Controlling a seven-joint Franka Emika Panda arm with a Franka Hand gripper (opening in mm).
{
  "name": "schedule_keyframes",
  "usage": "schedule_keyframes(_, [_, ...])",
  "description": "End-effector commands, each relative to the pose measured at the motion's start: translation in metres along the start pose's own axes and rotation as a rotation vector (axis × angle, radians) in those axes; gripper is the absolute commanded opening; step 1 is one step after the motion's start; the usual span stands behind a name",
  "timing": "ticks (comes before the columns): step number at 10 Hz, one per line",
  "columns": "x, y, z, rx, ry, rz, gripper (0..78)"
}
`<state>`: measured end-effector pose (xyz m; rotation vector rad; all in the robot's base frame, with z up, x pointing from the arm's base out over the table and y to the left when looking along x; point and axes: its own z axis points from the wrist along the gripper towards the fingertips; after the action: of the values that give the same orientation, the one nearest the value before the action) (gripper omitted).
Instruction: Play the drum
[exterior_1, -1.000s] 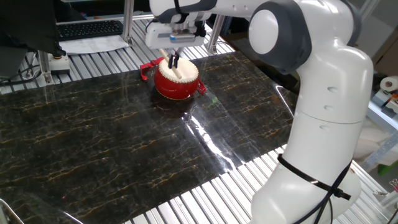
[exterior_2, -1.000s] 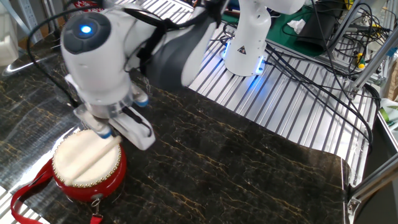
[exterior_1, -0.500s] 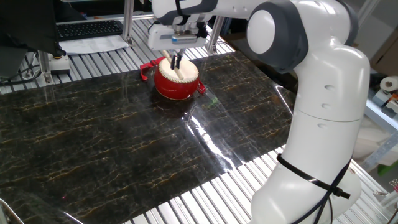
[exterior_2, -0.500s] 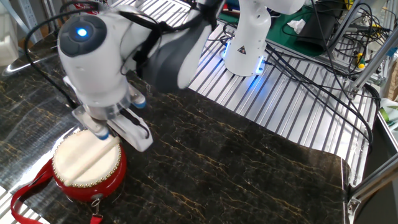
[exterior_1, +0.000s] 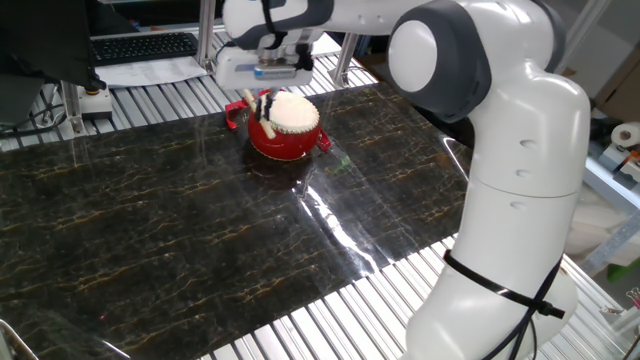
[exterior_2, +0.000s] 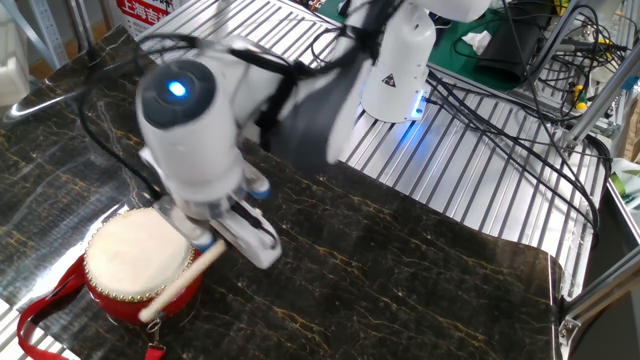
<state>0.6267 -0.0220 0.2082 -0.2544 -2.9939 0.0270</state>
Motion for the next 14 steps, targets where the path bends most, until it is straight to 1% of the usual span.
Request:
schedule_keyframes(1, [0.002,0.006,0.003,-0.003,0.003,-0.041,1.1])
schedule_keyframes(2, [0.002,0.006,0.003,-0.002,0.006,-0.049,1.1])
schedule_keyframes(3, [0.002,0.006,0.003,0.005,0.001,-0.041,1.1])
schedule_keyframes(4, [0.002,0.006,0.003,0.005,0.001,-0.041,1.1])
schedule_keyframes(6, [-0.002,0.006,0.002,-0.002,-0.032,0.006,1.1])
schedule_keyframes(7, [-0.003,0.005,0.002,-0.002,-0.038,0.012,1.1])
schedule_keyframes(8, [-0.012,-0.001,0.001,-0.006,-0.035,-0.003,1.1])
schedule_keyframes(9, [-0.015,-0.003,0.001,-0.007,-0.035,-0.007,1.1])
schedule_keyframes(10, [-0.031,-0.019,-0.001,-0.019,-0.034,-0.021,1.1])
schedule_keyframes(11, [-0.035,-0.023,-0.003,-0.024,-0.034,-0.023,1.1])
schedule_keyframes(12, [-0.044,-0.034,-0.006,-0.028,-0.053,-0.014,1.1])
schedule_keyframes(13, [-0.047,-0.036,-0.007,-0.024,-0.060,-0.012,1.1])
schedule_keyframes(14, [-0.049,-0.039,-0.009,-0.025,-0.059,-0.015,1.1])
